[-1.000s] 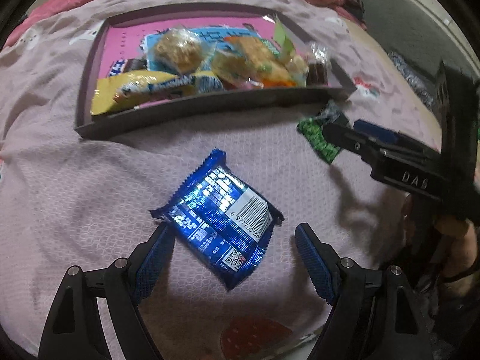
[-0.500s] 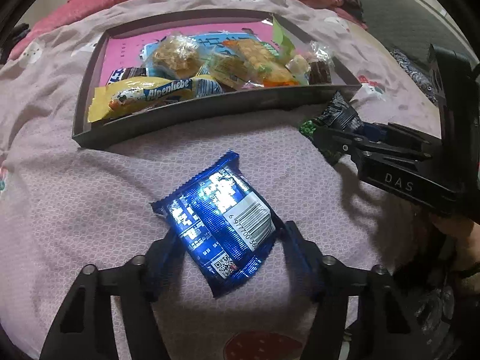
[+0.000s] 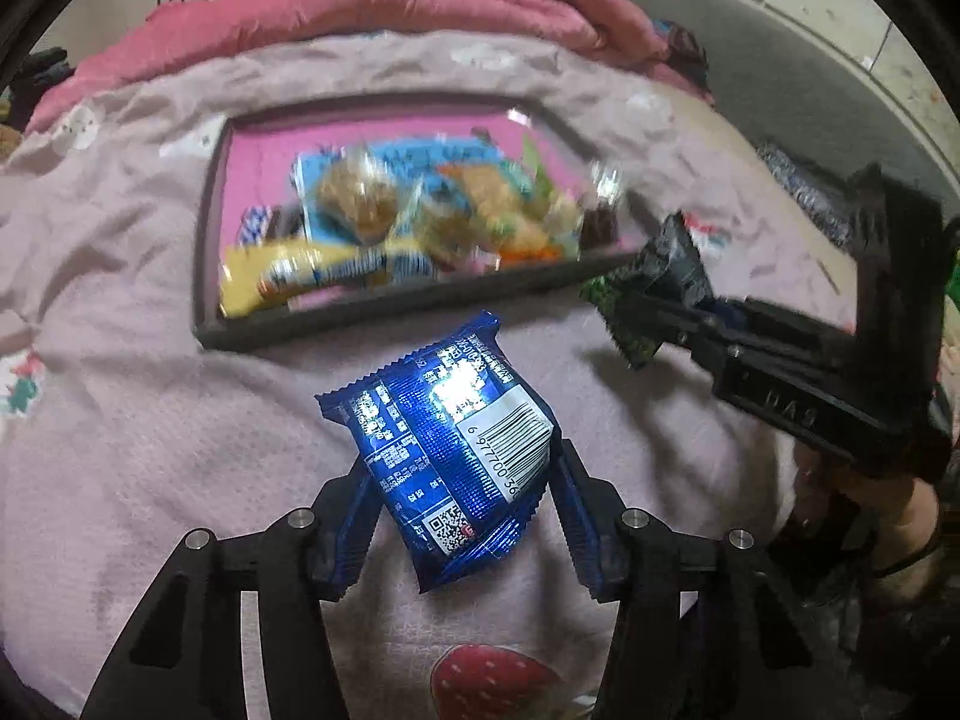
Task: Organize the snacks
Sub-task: 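Close the left gripper on the blue Oreo packet while the right grasps the black-green bag, then lift and carry the Oreo packet and black bag over the tray with both grippers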
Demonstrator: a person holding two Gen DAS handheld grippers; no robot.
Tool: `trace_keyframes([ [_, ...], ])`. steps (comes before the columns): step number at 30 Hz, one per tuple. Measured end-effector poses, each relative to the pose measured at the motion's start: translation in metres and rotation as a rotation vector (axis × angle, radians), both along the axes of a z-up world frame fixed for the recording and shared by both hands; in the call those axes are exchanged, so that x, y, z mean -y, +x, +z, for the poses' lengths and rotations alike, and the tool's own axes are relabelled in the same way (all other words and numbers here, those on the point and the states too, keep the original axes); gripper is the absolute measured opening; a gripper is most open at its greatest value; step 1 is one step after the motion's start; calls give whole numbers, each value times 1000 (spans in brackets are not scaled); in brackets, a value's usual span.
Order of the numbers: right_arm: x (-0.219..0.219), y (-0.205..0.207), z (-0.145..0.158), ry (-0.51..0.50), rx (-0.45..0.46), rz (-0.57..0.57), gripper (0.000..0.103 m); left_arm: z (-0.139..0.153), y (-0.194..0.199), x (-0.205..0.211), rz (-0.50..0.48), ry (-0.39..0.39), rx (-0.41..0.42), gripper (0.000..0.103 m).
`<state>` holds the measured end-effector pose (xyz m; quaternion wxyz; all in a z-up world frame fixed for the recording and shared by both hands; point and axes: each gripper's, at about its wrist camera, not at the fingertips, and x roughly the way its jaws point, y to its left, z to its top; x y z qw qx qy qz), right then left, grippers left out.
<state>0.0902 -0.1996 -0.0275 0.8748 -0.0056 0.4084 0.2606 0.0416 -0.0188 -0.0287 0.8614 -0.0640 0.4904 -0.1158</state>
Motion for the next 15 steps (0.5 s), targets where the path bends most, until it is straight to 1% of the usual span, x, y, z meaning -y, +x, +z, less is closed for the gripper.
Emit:
trace_keyframes([
  [4, 1, 2, 9, 49, 15, 8, 28, 19, 8, -5, 27, -17, 36, 56],
  [8, -3, 8, 14, 65, 24, 12, 28, 31, 20, -13, 67, -26, 61, 56],
  [11, -5, 12, 17, 75, 33, 11, 28, 35, 29, -19, 84, -27, 75, 56],
  [15, -10, 21, 21, 95, 35, 5, 28, 36, 44, -24, 105, -24, 73, 56],
])
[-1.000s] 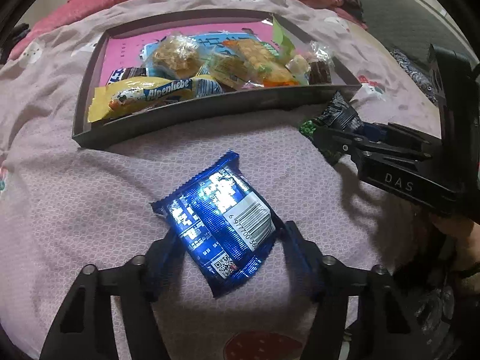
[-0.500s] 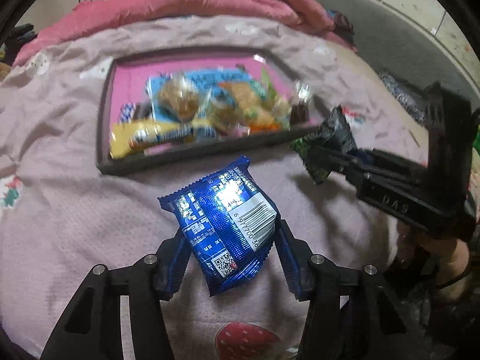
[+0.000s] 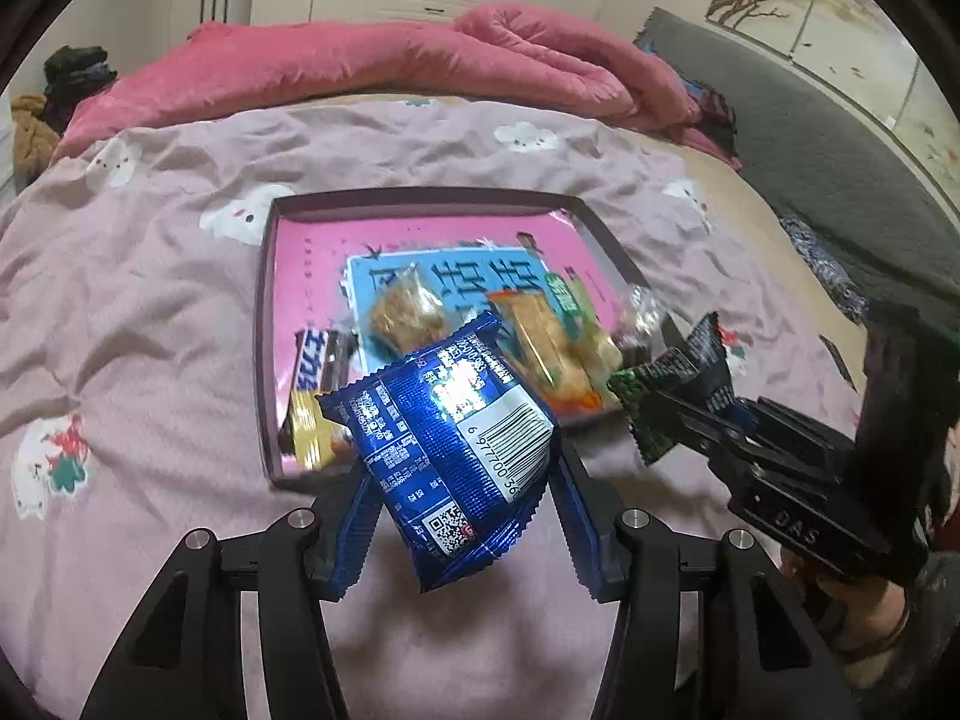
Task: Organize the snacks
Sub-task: 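Lift and carry the Oreo packet and black bag over the tray with both grippers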
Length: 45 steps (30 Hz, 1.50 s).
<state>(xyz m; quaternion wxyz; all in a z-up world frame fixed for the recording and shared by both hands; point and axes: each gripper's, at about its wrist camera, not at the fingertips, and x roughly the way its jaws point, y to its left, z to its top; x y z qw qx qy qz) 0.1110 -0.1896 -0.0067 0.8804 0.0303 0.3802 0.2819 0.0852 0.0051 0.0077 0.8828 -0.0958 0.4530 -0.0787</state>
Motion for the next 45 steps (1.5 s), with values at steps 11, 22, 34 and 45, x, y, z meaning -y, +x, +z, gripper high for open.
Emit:
trace_keyframes([
  [11, -18, 25, -7, 8, -25, 7, 28, -27, 52, 3, 9, 42, -96, 56],
  [22, -21, 51, -24, -10, -123, -16, 28, -53, 101, 5, -90, 14, -307, 56],
  [34, -19, 65, -29, 1, -170, -24, 28, -67, 114, 10, -133, 27, -344, 56],
  [45, -23, 68, -30, -6, -148, -25, 29, -65, 115, 9, -115, 21, -326, 56],
])
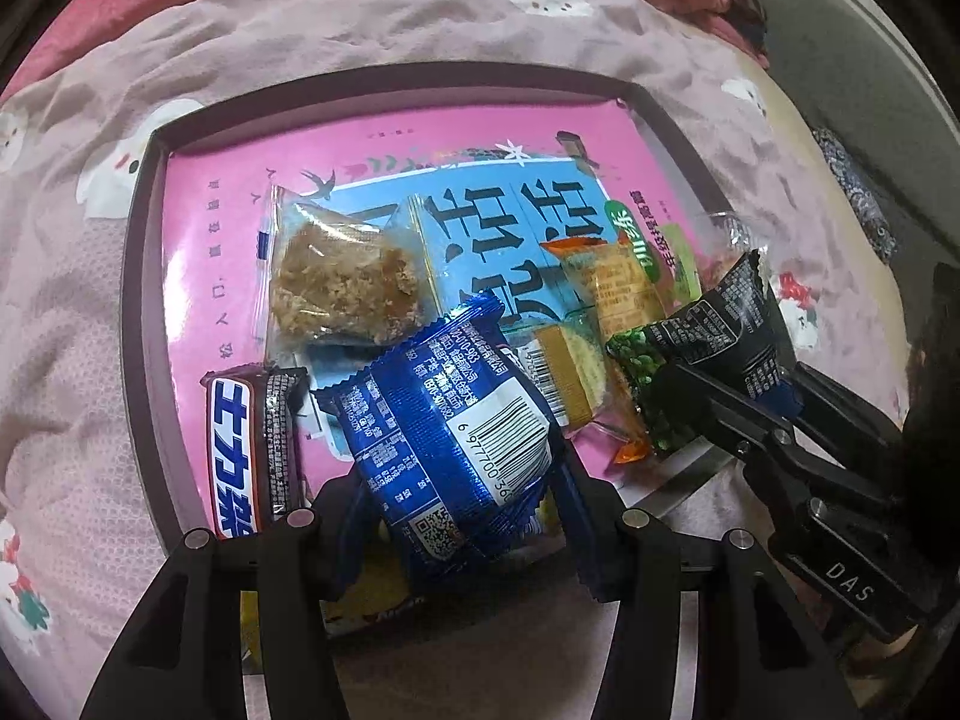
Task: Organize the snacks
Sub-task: 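Lift and carry the Oreo packet and black bag over the tray with both grippers, then lower both packets into the tray and open both grippers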
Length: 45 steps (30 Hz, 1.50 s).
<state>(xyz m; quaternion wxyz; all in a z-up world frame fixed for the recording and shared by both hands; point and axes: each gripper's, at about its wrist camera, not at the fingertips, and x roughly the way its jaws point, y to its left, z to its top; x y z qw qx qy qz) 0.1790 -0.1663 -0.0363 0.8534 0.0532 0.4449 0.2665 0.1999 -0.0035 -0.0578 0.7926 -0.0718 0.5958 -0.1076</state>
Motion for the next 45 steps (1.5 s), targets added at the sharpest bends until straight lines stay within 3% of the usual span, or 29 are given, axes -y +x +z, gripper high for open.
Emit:
trace_keyframes([
  [32, 1, 0, 4, -10, 26, -15, 33, 1, -3, 0, 19, 12, 14, 56],
  [45, 4, -1, 10, -21, 36, -38, 45, 1, -2, -1, 33, 17, 15, 56],
])
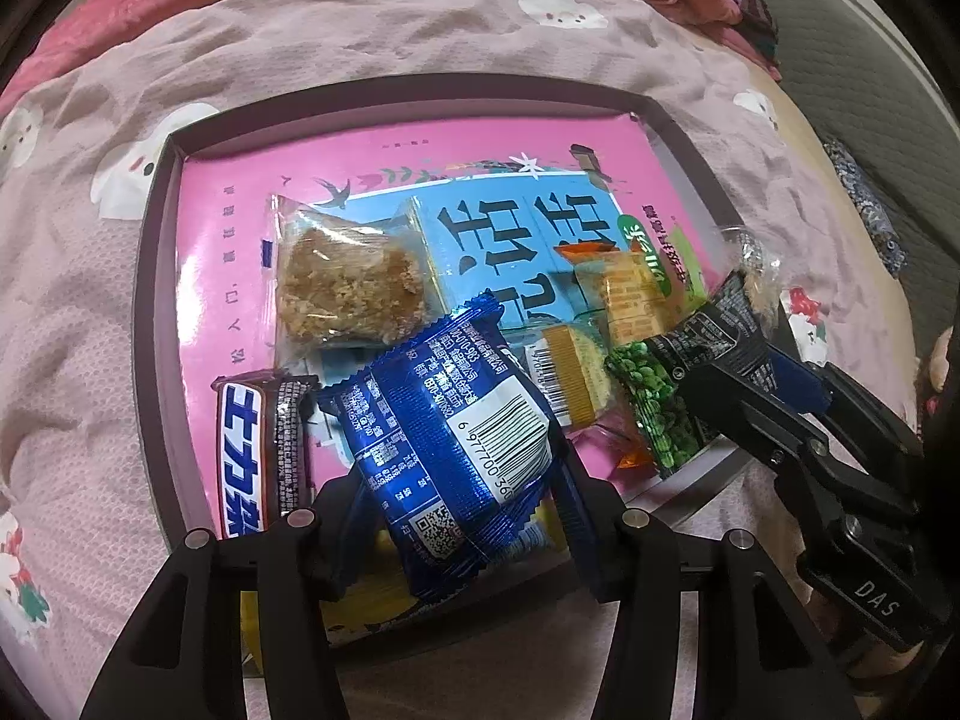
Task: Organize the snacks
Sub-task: 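Lower both packets into the tray and open both grippers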
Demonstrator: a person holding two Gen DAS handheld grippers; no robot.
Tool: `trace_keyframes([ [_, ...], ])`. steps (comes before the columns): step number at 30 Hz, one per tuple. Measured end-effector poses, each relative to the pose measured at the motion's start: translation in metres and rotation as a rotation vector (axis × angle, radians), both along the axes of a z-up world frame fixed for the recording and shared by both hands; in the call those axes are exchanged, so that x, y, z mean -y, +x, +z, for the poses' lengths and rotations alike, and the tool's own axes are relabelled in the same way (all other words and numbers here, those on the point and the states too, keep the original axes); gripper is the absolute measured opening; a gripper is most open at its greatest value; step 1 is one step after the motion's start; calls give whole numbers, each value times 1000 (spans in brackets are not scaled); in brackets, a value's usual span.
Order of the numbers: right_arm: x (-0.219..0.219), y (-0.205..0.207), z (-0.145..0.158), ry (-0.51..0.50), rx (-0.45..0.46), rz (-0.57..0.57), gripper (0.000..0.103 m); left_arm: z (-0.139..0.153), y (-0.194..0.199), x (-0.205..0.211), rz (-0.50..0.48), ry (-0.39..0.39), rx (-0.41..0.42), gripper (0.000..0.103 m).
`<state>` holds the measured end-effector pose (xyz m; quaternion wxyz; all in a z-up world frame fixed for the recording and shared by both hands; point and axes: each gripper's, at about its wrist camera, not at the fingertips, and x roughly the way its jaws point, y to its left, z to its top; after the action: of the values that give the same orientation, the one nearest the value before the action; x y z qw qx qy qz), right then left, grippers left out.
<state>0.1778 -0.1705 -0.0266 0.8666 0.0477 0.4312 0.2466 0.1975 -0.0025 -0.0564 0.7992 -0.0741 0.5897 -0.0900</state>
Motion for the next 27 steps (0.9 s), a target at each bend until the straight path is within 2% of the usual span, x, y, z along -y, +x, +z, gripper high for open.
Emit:
trace_keyframes([
  [27, 15, -8, 10, -3, 21, -57, 52, 7, -5, 0, 33, 10, 30, 57],
])
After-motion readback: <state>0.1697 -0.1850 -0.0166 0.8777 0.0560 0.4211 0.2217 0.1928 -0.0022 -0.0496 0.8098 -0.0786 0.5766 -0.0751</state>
